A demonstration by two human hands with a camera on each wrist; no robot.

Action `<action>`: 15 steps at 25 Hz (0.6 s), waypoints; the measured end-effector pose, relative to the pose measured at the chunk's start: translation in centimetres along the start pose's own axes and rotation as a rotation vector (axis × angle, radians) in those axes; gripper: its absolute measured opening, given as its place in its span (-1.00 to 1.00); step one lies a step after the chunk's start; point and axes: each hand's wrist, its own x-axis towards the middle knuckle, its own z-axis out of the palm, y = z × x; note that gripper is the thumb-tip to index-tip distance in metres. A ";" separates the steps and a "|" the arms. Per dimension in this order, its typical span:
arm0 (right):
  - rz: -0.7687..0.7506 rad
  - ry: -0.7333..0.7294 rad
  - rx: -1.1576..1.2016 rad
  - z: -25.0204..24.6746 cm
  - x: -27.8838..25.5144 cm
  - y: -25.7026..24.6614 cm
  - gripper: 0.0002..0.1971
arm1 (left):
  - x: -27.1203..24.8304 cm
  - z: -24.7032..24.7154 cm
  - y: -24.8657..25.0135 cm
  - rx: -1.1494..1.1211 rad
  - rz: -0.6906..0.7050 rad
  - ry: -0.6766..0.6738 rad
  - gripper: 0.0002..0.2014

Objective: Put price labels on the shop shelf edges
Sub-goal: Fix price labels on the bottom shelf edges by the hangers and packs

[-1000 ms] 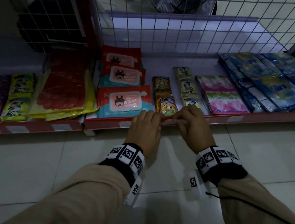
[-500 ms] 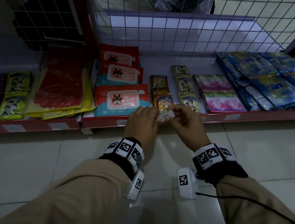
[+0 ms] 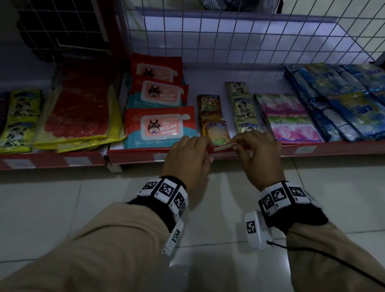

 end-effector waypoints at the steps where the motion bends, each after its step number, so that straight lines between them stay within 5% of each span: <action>1: 0.004 -0.022 -0.028 0.2 -0.1 0.0 -0.87 | 0.0 0.0 0.0 0.034 0.015 -0.010 -0.71; 9: -0.148 -0.076 -0.232 0.3 -0.6 -0.1 -0.74 | 0.3 0.5 0.5 0.275 0.017 -0.087 -0.71; 15: -0.276 -0.111 -0.270 0.6 -0.5 0.4 -0.86 | 0.4 0.6 0.5 0.318 0.018 -0.079 -0.68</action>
